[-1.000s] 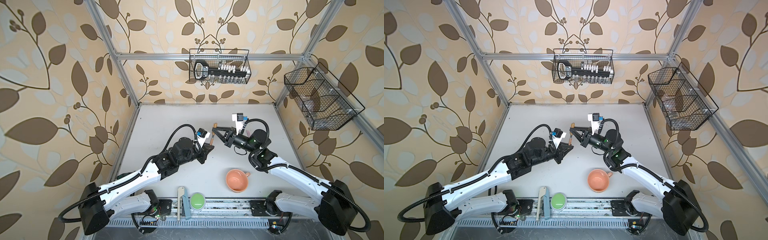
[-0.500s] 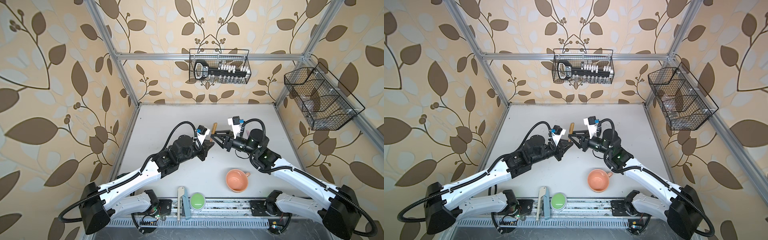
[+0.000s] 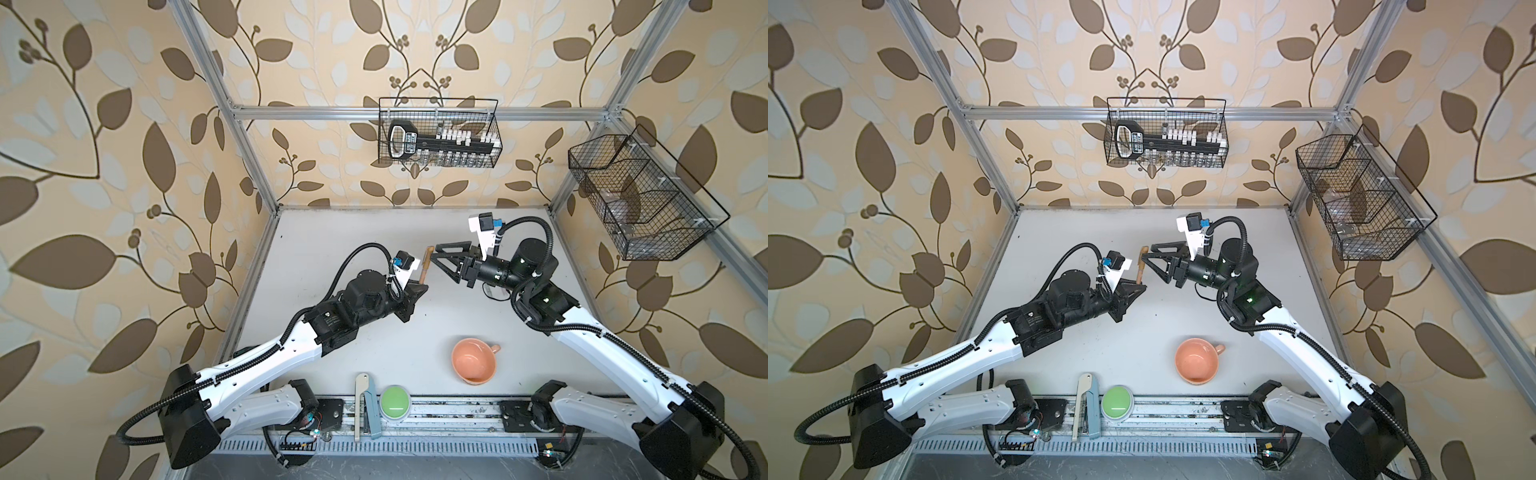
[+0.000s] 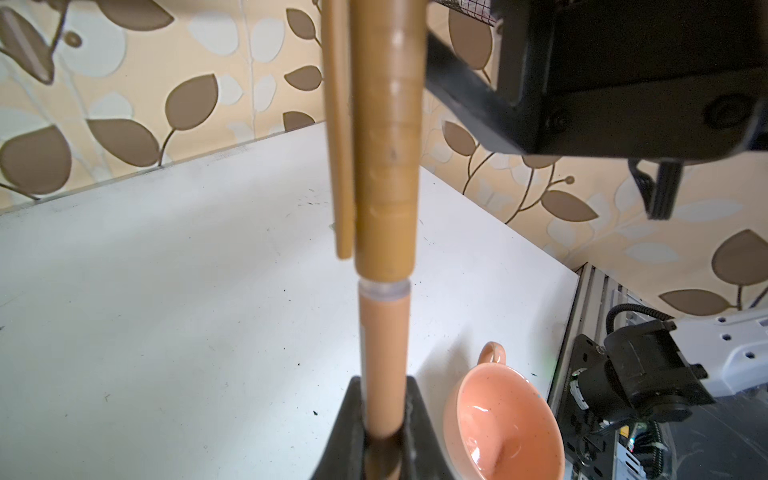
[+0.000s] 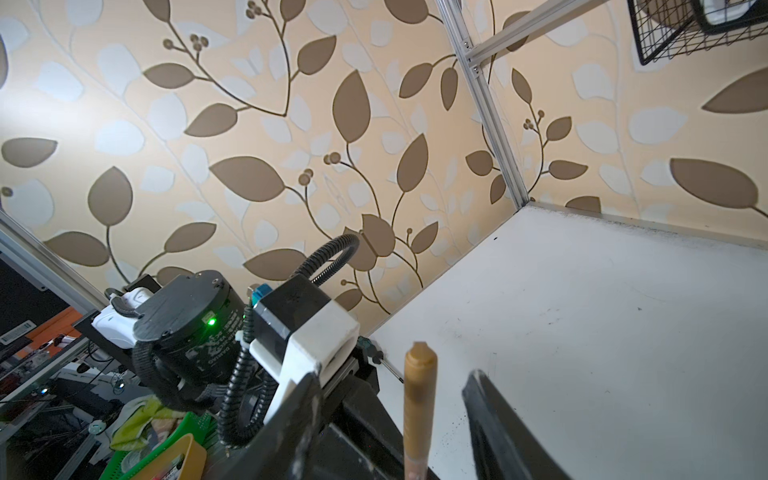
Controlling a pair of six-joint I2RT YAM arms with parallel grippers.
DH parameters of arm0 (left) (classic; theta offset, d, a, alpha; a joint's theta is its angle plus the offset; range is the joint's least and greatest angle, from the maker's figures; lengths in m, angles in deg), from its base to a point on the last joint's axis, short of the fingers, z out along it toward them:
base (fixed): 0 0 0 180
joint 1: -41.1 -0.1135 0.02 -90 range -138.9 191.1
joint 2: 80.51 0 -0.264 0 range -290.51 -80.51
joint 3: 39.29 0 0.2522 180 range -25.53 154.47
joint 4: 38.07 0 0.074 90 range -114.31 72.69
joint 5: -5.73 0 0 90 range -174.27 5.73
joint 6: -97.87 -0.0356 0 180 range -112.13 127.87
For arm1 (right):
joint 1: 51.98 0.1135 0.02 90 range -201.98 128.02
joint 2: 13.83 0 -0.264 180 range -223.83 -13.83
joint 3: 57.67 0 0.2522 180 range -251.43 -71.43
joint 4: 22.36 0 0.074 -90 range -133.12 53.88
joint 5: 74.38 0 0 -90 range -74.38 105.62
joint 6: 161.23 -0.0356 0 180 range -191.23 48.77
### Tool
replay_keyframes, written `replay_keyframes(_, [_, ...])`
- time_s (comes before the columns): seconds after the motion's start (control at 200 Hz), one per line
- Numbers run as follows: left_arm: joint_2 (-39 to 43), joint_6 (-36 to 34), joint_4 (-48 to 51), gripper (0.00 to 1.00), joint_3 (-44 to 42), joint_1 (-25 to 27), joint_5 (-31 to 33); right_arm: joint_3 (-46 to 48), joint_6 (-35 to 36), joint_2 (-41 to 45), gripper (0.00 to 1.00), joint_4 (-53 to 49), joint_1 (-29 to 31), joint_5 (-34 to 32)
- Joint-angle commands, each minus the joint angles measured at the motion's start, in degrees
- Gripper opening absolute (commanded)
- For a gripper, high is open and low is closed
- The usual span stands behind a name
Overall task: Insert the pens into the pen caps
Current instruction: 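Push the cap down onto the pen nib with the right gripper, then press the cap fully onto the pen while the left gripper holds it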
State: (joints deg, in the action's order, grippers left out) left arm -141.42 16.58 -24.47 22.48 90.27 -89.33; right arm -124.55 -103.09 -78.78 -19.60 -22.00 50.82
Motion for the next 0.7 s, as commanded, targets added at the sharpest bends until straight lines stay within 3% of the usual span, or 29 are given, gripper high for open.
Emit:
replay_keyframes(0.0, [0.5,-0.8,-0.3,0.0,1.5,0.1,-0.4,-2.1,0.1,-2.1,0.55,-0.4,0.0,2.9])
replay_keyframes(0.695, [-0.5,-1.4,-0.6,0.0,1.9,0.1,-0.1,-5.3,0.7,-6.5,0.22,-3.8,-0.1,2.8])
